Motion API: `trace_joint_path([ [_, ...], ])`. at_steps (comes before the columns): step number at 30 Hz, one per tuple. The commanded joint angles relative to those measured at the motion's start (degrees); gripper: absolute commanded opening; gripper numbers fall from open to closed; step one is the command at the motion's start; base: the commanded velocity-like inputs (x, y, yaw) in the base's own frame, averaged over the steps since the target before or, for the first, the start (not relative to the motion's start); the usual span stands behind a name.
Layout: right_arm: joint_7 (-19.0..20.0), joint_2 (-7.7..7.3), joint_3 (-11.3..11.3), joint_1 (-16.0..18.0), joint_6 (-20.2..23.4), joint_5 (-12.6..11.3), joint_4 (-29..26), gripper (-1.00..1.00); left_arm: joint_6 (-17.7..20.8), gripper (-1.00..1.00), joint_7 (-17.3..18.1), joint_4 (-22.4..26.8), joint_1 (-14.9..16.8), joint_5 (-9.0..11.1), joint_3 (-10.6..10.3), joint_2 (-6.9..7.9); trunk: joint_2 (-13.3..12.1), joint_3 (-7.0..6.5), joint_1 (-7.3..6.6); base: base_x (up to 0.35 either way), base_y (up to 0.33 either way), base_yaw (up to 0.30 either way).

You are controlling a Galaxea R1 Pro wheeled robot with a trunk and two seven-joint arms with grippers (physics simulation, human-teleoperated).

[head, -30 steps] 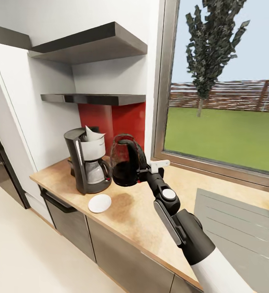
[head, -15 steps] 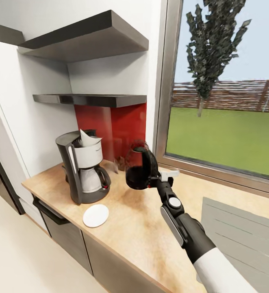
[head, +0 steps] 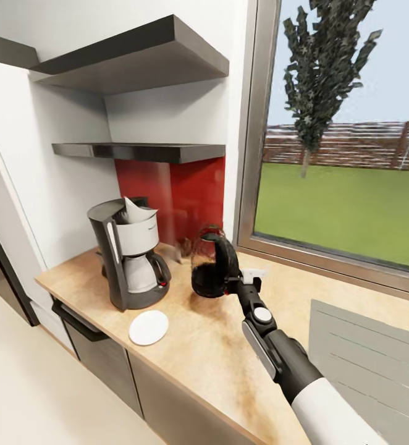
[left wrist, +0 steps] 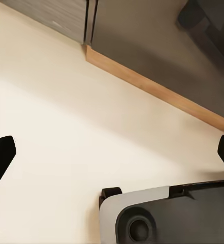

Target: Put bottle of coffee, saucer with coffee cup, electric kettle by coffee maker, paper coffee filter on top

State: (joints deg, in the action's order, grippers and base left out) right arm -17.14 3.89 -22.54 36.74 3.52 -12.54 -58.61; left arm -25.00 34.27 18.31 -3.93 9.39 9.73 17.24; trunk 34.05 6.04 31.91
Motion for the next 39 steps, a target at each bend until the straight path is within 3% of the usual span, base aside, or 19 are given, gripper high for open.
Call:
trace_joint_path([
  [1, -0.44, 0.02, -0.23, 0.09, -0.07, 0.26, 0.46, -1.00, 0.27, 1.00, 0.54, 0.06, -0.02, 0.45, 0.19, -0.01, 0.10, 0.08, 0.02, 0.000, 0.223, 0.000],
  [5, -0.39, 0.03, -0.25, 0.06, -2.09, 0.23, 1.86, -1.00, 0.22, 1.00, 0.54, 0.06, -0.02, 0.45, 0.19, -0.01, 0.10, 0.08, 0.02, 0.000, 0.167, 0.000],
  [24, -0.27, 0.11, -0.38, 0.00, -2.47, 0.23, 4.12, -1.00, 0.30, 1.00, 0.54, 0.06, -0.02, 0.42, 0.12, -0.01, 0.10, 0.08, 0.02, 0.000, 0.097, 0.000],
  [29, -0.27, 0.41, -0.40, 0.00, -5.80, 0.23, 6.15, -1.00, 0.29, 1.00, 0.54, 0.06, -0.02, 0.44, 0.12, -0.01, 0.10, 0.08, 0.02, 0.000, 0.001, 0.000],
  [39, -0.18, 1.94, -0.34, 0.00, -6.90, 0.28, 8.62, -1.00, 0.27, 1.00, 0.54, 0.06, -0.02, 0.42, 0.12, -0.01, 0.10, 0.08, 0.02, 0.037, 0.042, 0.000],
])
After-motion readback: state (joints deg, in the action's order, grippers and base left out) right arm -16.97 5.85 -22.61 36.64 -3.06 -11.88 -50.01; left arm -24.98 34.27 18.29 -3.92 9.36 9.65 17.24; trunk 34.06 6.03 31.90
